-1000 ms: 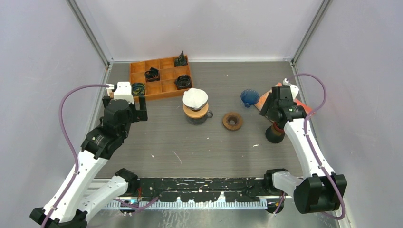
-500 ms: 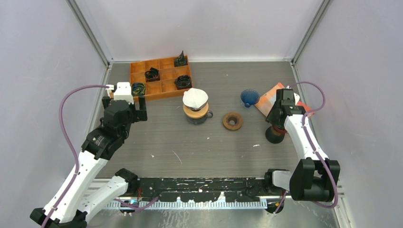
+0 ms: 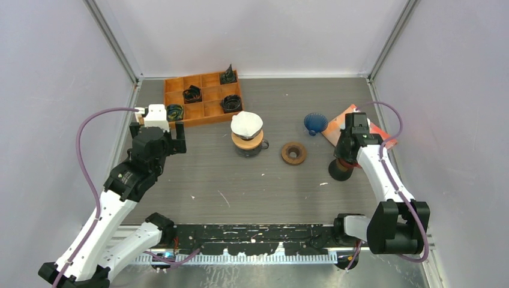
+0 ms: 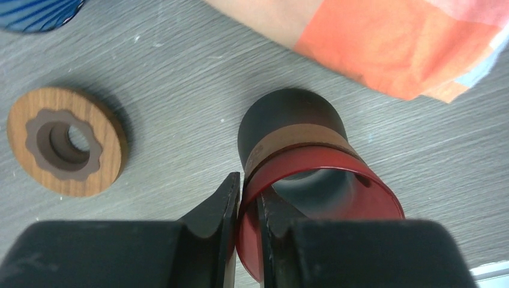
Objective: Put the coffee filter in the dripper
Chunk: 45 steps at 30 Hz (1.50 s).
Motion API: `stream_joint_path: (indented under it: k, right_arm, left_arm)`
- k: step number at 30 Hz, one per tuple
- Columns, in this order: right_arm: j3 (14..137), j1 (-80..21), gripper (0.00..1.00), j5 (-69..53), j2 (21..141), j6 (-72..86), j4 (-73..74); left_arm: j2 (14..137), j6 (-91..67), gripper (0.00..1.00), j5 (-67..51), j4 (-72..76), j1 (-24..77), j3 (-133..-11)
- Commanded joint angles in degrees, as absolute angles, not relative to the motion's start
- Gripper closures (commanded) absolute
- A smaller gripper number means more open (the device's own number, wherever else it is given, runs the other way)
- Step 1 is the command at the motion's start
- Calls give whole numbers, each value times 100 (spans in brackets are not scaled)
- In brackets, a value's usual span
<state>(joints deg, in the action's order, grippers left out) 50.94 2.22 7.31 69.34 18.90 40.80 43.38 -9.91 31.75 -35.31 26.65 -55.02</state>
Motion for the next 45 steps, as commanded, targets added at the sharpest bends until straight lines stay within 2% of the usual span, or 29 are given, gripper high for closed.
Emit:
stream_joint_path:
  k: [1, 15, 22, 31, 39, 45]
  right_arm:
    - [5421, -396, 87, 489, 6742, 1785, 4148]
    - [6386, -3501, 90, 1195, 6959, 2070, 4760]
    - [6782, -4766, 89, 1388, 7599, 1950, 4482]
    - [7003, -5513, 87, 1090, 8364, 1616, 4182]
    - [6852, -5739, 86, 932, 8566, 1404, 3784]
    - [6853, -5823, 81, 957, 8640, 1368, 3797]
  left_arm:
    - [4329, -918, 1, 3281, -3107, 2654, -5519]
    - [4386, -878, 1, 3533, -3080, 2644, -5480]
    - [4385, -879, 1, 3568, -3041, 2628, -5450]
    - [4338, -887, 1, 3607, -2963, 2585, -5389]
    - [4384, -887, 1, 3573, -2964, 2567, -5391]
    - [4410, -881, 1, 3577, -2962, 2569, -5379]
